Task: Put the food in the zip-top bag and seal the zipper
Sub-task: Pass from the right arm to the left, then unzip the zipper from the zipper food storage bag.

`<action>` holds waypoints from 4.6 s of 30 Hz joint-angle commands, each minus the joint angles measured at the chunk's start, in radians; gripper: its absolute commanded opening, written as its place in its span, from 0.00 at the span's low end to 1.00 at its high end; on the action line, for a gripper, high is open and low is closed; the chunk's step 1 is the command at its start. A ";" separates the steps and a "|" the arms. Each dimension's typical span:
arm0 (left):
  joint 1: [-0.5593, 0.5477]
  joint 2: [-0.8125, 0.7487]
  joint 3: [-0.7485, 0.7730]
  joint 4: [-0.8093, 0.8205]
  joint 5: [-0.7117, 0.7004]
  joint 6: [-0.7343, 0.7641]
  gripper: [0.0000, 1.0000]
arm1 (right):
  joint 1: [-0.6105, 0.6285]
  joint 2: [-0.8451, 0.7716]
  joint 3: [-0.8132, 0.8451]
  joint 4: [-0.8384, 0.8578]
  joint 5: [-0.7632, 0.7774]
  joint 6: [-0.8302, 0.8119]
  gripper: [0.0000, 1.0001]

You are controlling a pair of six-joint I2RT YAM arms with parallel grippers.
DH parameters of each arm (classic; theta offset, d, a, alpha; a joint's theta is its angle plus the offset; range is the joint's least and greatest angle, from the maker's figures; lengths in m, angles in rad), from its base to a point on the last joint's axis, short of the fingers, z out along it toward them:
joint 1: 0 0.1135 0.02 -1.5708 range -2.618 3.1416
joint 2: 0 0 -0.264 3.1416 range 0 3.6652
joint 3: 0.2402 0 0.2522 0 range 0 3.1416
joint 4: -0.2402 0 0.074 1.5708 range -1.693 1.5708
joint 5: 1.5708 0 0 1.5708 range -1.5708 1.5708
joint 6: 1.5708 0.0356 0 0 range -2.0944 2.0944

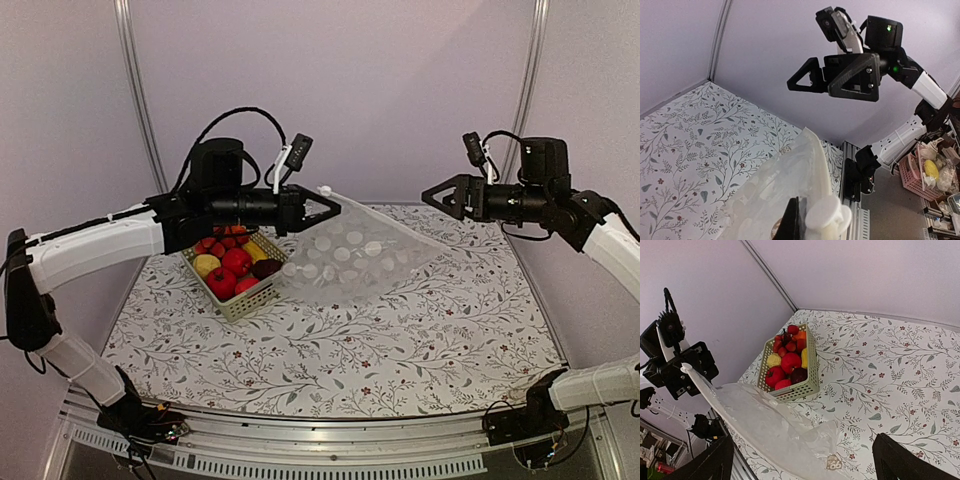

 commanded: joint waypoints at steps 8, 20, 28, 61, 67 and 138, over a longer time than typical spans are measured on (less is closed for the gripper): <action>-0.082 0.129 0.102 -0.161 0.121 0.052 0.00 | 0.225 0.151 0.162 -0.152 -0.098 -0.096 0.85; -0.105 0.179 0.143 -0.168 0.180 0.031 0.00 | 0.323 0.231 0.185 -0.103 -0.093 -0.095 0.62; -0.116 0.190 0.147 -0.181 0.185 0.028 0.00 | 0.338 0.266 0.201 -0.061 -0.100 -0.094 0.53; -0.093 0.178 0.142 -0.195 0.115 0.038 0.00 | 0.344 0.258 0.166 -0.036 -0.056 -0.110 0.00; -0.069 0.161 0.132 -0.196 0.126 0.040 0.00 | 0.344 0.240 0.151 -0.040 -0.038 -0.112 0.00; 0.271 -0.117 -0.083 -0.217 -0.086 -0.009 0.00 | 0.340 0.201 0.100 -0.062 0.035 -0.133 0.00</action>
